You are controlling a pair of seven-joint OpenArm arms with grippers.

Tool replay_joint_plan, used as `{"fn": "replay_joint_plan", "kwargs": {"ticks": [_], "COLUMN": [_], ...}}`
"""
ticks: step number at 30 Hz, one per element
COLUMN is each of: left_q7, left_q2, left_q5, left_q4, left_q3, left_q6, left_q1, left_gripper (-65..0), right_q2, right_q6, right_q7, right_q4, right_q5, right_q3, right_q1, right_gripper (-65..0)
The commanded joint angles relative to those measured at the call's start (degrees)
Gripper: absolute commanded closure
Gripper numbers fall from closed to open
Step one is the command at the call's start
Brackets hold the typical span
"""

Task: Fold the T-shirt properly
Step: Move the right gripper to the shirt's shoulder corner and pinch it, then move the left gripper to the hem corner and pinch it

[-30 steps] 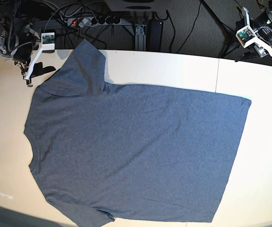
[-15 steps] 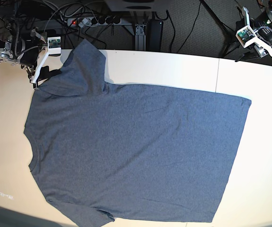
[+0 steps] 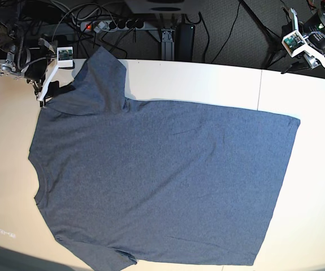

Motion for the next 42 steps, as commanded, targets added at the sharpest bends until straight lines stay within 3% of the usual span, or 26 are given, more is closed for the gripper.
{"fn": "replay_joint_plan", "kwargs": {"ticks": [1, 13, 20, 27, 29, 34, 36, 42], "left_q7": [-1.0, -1.6, -1.9, -2.7, -3.9, -11.7, -13.9, -13.5], "left_q2": [-0.5, -0.5, -0.5, -0.5, -0.5, -0.5, -0.5, -2.3], "left_q5": [-0.2, -0.2, 0.1, 0.0, 0.1, 4.5, 7.0, 16.2], "left_q4": [0.9, 0.9, 0.9, 0.9, 0.9, 0.9, 0.9, 0.7], "left_q3": [-0.4, -0.4, -0.4, -0.4, -0.4, -0.4, -0.4, -0.3], "left_q6": [1.6, 1.6, 4.3, 4.3, 4.3, 4.3, 4.3, 3.9], "left_q1": [0.4, 0.3, -1.4, -1.6, -1.6, -1.6, -1.8, -6.7], "left_gripper": [-25.0, -25.0, -25.0, -25.0, -24.9, -24.9, -24.9, -24.9], "right_q2": [0.6, -5.5, -8.1, -8.9, -8.9, -9.0, -8.9, -9.0], "right_q6": [0.4, 0.4, 0.5, 0.5, 0.5, 0.5, 0.5, 0.5], "right_q7": [0.0, 0.0, 0.0, 0.0, 0.0, 0.1, 0.0, 0.0], "right_q4": [0.1, -5.3, -9.5, -12.0, -12.0, -11.9, -12.0, -11.9], "right_q5": [-0.2, -0.2, -0.2, -0.2, -0.2, -0.2, -0.2, -0.2], "right_q3": [0.4, -0.5, -8.7, -13.5, -13.5, -13.5, -13.5, -13.5], "right_q1": [0.3, 3.6, 10.7, 15.2, 15.2, 15.2, 15.2, 15.2], "right_gripper": [-37.9, -37.9, -37.9, -37.0, -30.5, -1.4, 0.0, 0.0]}}
